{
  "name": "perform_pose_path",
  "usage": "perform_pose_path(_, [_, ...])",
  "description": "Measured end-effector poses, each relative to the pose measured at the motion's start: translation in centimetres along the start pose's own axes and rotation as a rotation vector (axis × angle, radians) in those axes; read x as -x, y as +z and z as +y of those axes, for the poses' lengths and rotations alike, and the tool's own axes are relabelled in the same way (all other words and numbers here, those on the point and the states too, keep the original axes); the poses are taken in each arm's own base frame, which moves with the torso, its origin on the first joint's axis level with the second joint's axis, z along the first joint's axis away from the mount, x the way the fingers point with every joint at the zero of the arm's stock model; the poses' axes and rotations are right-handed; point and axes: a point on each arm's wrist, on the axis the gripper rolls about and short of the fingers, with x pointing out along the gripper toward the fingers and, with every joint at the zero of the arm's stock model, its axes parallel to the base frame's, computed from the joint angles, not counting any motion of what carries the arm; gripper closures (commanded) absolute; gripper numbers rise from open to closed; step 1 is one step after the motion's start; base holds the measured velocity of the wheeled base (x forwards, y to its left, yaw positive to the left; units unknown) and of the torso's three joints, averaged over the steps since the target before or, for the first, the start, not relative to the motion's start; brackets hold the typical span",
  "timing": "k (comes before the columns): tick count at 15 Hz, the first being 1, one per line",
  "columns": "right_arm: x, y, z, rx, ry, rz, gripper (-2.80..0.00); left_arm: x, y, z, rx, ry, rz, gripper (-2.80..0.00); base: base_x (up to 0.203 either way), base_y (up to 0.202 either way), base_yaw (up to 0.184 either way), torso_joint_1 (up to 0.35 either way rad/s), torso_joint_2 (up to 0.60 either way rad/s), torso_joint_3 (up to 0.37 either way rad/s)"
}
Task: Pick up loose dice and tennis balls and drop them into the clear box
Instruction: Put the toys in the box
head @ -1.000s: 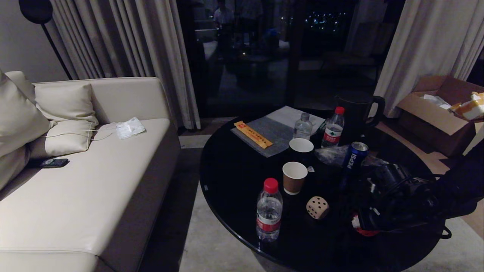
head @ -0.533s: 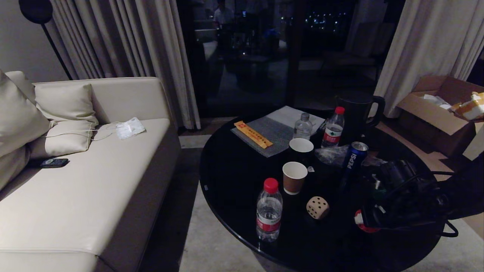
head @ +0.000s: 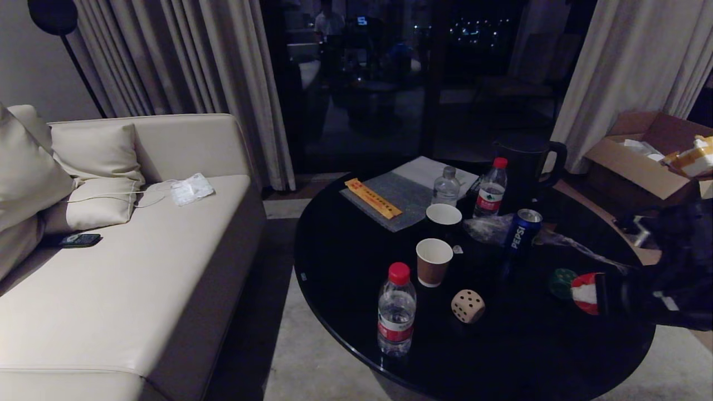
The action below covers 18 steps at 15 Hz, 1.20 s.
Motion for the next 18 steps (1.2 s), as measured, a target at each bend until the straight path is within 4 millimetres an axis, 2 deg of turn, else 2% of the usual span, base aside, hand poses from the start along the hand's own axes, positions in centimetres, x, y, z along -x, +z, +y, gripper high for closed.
perform_pose_path(3, [6.1,-1.5,-1.1,-0.027,-0.032,-0.128,0.00,0.0,0.0,0.0,0.000,0.000,0.000,0.00,0.000,0.000,0.000,0.000,0.00,0.000])
perform_pose_path(5, [9.5,-3.8,-2.1,-0.049,-0.062,-0.206,0.00,0.0,0.0,0.0,0.000,0.000,0.000,0.00,0.000,0.000,0.000,0.000,0.00,0.000])
perform_pose_path(8, [13.0,-8.1,-3.6,-0.091,-0.105,-0.297,0.00,0.0,0.0,0.0,0.000,0.000,0.000,0.00,0.000,0.000,0.000,0.000,0.00,0.000])
perform_pose_path(13, [15.0,-14.7,-4.9,-0.168,-0.179,-0.418,0.00,0.0,0.0,0.0,0.000,0.000,0.000,0.00,0.000,0.000,0.000,0.000,0.00,0.000])
perform_pose_path(16, [14.2,-16.6,-5.0,-0.214,-0.167,-0.470,0.00,0.0,0.0,0.0,0.000,0.000,0.000,0.00,0.000,0.000,0.000,0.000,0.00,0.000])
perform_pose_path(18, [12.8,-17.4,-4.9,-0.142,-0.091,-0.502,0.00,0.0,0.0,0.0,0.000,0.000,0.000,0.00,0.000,0.000,0.000,0.000,0.00,0.000])
